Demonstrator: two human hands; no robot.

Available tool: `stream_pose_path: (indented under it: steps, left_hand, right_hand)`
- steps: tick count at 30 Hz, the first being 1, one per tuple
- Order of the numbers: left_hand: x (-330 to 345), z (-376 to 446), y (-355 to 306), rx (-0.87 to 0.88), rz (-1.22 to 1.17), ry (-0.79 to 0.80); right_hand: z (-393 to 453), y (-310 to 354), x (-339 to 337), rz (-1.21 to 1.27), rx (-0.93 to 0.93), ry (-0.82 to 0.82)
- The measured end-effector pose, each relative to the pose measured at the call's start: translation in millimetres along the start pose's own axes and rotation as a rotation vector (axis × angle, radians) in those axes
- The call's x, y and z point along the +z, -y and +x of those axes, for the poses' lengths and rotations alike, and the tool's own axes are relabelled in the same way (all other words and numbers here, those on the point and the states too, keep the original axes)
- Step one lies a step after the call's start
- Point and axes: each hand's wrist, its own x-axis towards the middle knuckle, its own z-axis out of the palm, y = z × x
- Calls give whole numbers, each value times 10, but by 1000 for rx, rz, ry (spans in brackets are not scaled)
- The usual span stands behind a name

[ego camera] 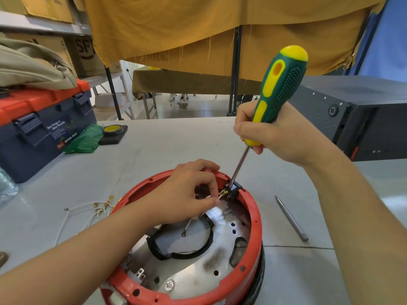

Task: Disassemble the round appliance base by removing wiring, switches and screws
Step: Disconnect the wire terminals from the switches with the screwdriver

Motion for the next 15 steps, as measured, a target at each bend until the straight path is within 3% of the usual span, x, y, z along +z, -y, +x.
stream_pose_path:
  steps: [15]
  left_hand:
    - [4, -10, -7, -8, 7, 4]
  right_hand:
    - [-97, 106, 44, -61, -18, 19]
